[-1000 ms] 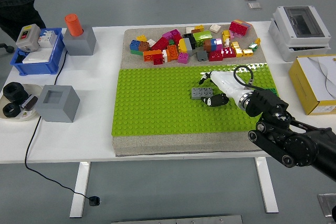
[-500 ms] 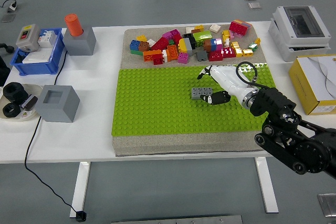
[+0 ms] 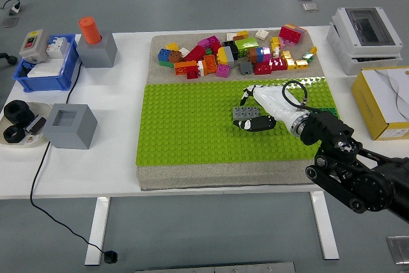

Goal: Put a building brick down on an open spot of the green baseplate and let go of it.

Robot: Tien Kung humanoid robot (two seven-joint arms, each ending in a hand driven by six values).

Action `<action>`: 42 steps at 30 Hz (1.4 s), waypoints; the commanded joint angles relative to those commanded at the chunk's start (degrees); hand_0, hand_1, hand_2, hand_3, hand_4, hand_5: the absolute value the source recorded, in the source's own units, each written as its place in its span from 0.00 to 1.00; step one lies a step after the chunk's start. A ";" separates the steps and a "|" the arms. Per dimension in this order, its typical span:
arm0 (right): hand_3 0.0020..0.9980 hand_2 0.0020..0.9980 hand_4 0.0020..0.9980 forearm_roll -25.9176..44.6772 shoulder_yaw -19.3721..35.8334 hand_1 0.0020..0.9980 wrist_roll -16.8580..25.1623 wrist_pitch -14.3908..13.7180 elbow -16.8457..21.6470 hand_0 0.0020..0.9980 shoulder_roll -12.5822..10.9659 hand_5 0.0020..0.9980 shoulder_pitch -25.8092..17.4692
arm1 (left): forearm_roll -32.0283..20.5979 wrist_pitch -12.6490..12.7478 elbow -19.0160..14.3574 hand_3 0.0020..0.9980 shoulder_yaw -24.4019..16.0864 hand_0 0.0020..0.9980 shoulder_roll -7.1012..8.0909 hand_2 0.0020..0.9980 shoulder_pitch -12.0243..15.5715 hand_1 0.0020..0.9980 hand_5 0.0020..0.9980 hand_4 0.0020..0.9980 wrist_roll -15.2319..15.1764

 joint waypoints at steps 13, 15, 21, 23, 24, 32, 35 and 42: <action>0.58 0.86 0.81 0.29 -0.44 0.80 0.11 0.05 -2.16 0.75 0.45 0.54 -0.19 | 0.05 0.00 0.00 0.67 0.02 0.66 -0.04 0.65 -0.16 0.64 0.21 0.71 -0.10; 0.58 0.86 0.81 0.39 -0.50 0.80 0.14 0.03 -2.39 0.75 0.50 0.54 -0.19 | 0.05 0.01 0.00 0.67 0.03 0.66 -0.05 0.65 -0.17 0.64 0.21 0.71 -0.13; 0.58 0.86 0.80 0.84 -0.87 0.81 0.36 -0.18 -3.67 0.76 0.92 0.53 -0.12 | -0.02 0.01 0.00 0.67 0.11 0.66 -0.06 0.65 -0.15 0.64 0.21 0.71 -0.13; 0.58 0.86 0.80 0.97 -0.89 0.81 0.45 -0.25 -4.10 0.76 1.08 0.54 -0.11 | -0.06 0.01 0.00 0.67 0.15 0.66 -0.08 0.65 -0.17 0.64 0.21 0.71 -0.15; 0.58 0.86 0.80 1.08 -0.87 0.81 0.51 -0.32 -4.40 0.76 1.19 0.54 -0.11 | -0.11 0.01 0.00 0.67 0.21 0.66 -0.08 0.65 -0.18 0.64 0.21 0.71 -0.18; 0.59 0.86 0.80 1.35 -0.62 0.81 0.63 -0.46 -5.36 0.76 1.52 0.53 -0.17 | -0.13 0.01 0.00 0.67 0.24 0.66 -0.09 0.65 -0.17 0.64 0.21 0.71 -0.21; 0.59 0.86 0.80 1.46 -0.56 0.81 0.66 -0.51 -5.50 0.76 1.54 0.53 -0.27 | -0.16 0.00 0.00 0.67 0.26 0.66 -0.11 0.65 -0.15 0.64 0.21 0.71 -0.21; 0.58 0.86 0.79 2.89 0.46 0.81 0.91 -1.34 -2.41 0.76 0.78 0.53 -0.88 | -0.26 0.03 0.00 0.67 0.25 0.66 -0.16 0.65 -0.02 0.64 0.21 0.71 -0.22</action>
